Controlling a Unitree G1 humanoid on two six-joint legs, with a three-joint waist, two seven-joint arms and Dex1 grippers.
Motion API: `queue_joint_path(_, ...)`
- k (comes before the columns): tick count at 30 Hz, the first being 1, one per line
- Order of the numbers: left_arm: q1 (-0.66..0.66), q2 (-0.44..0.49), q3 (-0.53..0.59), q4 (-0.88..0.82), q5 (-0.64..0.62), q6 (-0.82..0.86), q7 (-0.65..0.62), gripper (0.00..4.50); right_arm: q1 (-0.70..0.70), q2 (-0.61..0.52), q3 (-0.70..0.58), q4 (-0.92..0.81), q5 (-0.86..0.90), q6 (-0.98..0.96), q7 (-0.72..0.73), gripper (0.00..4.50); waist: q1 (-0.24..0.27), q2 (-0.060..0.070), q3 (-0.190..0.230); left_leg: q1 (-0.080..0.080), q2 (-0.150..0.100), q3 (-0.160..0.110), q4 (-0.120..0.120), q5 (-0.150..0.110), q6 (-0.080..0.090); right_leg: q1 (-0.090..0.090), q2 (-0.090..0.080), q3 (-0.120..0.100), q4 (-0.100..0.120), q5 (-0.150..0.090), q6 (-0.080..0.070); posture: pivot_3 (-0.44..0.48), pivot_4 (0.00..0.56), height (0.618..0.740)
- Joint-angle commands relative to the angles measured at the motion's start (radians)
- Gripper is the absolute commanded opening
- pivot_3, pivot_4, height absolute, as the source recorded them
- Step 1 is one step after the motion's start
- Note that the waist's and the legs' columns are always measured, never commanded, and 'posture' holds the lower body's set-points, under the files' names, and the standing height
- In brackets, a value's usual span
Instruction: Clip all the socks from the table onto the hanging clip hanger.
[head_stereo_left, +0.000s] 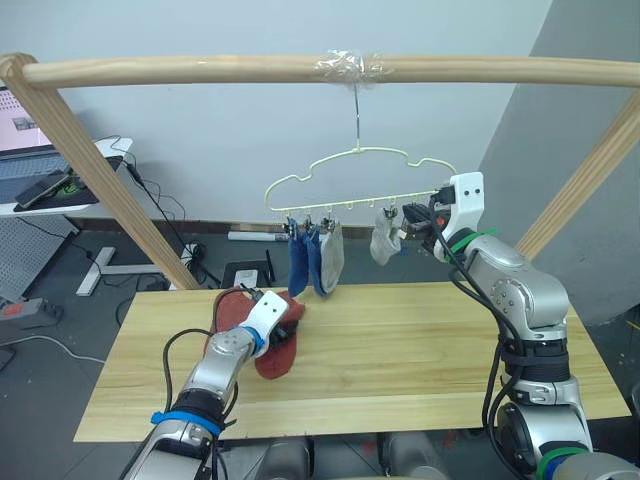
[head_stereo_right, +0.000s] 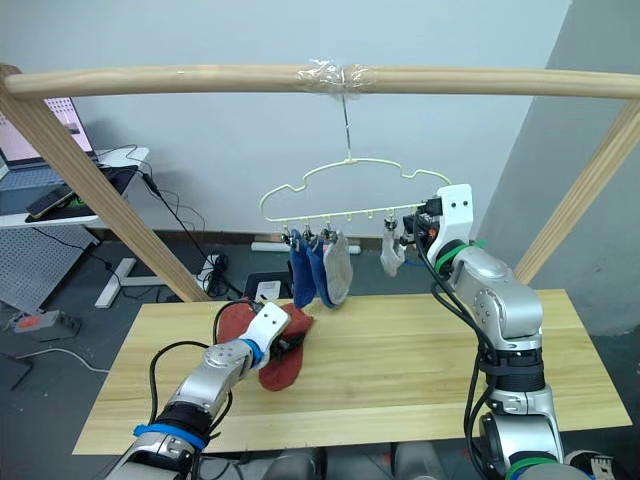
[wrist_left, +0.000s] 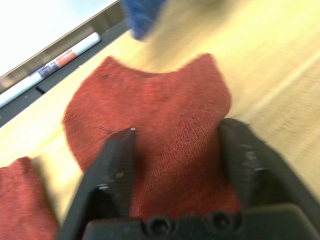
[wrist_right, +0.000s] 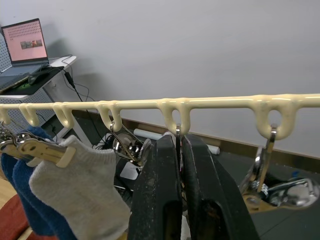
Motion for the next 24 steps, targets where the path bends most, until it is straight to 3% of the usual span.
queue_joint_path(1,0.059,-0.010,-0.028,-0.034,0.020,-0.009,-0.020,1.44,-0.026,-0.011,-0.025,-0.011,0.017,0.004,0.003,0.00,0.001,0.000,0.000,0.000,0.000,0.000,0.000,0.000,0.000,0.000,0.000,0.000,0.000,0.000,0.000,-0.046,0.165,0.740)
queue_joint_path(6,0.120,-0.043,-0.030,-0.135,-0.016,-0.050,-0.065,0.01,-0.061,-0.013,-0.049,0.016,0.035,0.023,0.006,0.00,0.001,0.001,0.001,0.000,0.000,0.000,-0.001,0.000,0.000,0.000,0.000,0.000,-0.001,0.000,0.000,-0.036,0.152,0.740)
queue_joint_path(14,0.191,-0.128,-0.014,-0.465,-0.218,-0.052,-0.235,0.01,-0.140,0.020,-0.175,0.030,0.152,0.224,-0.067,0.00,0.004,0.001,0.001,-0.010,0.000,-0.003,0.000,0.000,0.000,-0.007,-0.001,-0.001,-0.002,0.000,0.000,-0.051,0.136,0.740)
queue_joint_path(19,0.146,-0.177,-0.063,-0.597,-0.189,-0.132,-0.208,0.01,-0.237,0.056,-0.321,0.040,0.248,0.443,-0.173,0.00,0.003,0.001,0.001,-0.015,-0.001,-0.001,0.001,0.000,0.000,-0.013,-0.001,0.000,-0.002,0.003,-0.005,-0.066,0.125,0.740)
queue_joint_path(24,0.063,-0.248,-0.091,-0.585,-0.117,-0.227,-0.120,0.01,-0.325,0.136,-0.485,0.038,0.290,0.636,-0.284,0.00,0.002,0.002,0.001,-0.018,-0.001,0.000,0.001,0.000,0.000,-0.017,0.000,0.000,-0.001,0.004,-0.005,-0.076,0.115,0.740)
